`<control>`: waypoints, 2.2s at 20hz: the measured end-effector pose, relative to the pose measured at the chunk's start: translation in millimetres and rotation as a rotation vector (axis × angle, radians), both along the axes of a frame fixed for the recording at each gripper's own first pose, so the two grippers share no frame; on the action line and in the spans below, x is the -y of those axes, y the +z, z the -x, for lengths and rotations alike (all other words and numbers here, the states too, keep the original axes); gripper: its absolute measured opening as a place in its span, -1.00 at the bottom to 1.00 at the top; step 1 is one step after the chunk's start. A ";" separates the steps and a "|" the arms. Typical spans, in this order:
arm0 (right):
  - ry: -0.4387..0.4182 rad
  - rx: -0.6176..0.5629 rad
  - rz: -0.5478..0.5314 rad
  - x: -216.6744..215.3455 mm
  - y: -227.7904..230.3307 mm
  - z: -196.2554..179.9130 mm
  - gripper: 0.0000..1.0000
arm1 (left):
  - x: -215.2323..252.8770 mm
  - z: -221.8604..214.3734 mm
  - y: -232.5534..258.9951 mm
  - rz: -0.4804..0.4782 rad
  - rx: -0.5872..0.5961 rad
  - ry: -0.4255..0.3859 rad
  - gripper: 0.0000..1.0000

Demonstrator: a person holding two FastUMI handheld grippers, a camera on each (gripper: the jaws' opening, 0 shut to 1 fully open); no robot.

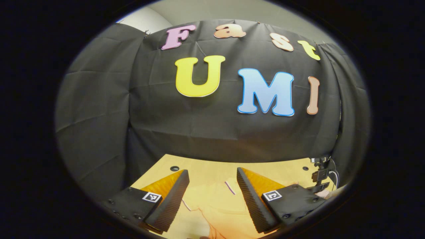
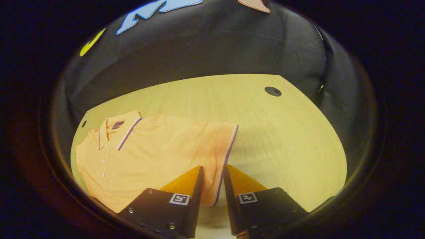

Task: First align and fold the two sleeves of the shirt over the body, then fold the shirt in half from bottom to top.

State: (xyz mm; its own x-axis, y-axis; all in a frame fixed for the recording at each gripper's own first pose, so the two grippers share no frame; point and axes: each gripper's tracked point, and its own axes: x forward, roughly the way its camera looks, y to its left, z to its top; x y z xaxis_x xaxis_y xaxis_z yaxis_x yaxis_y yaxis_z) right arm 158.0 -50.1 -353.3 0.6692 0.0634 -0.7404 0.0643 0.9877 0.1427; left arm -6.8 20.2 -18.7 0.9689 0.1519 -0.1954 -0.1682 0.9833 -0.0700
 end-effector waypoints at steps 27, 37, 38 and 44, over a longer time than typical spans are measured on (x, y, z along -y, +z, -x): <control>0.360 0.082 -0.037 -172.6 57.1 1.5 -1.00 | -48.6 32.8 -7.7 0.001 -0.041 0.118 0.89; 0.345 0.053 -0.022 -171.5 59.2 8.0 -0.52 | -66.4 24.4 -57.2 0.037 -0.106 0.134 0.91; 0.344 0.058 -0.021 -169.6 62.4 9.9 -0.52 | -68.3 18.1 -65.0 0.038 -0.114 0.128 0.91; 0.327 0.109 -0.042 -163.3 96.8 26.9 -0.52 | -81.7 -28.5 -138.1 0.052 -0.208 0.076 0.93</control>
State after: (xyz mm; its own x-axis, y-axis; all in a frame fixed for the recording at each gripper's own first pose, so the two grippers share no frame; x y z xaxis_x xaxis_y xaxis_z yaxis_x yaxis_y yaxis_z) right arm 131.1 113.1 -256.4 0.6835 0.3163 -0.6579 -0.2724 0.9467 0.1722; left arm 21.7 101.9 -156.8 0.8929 0.2078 -0.3995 -0.2582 0.9631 -0.0762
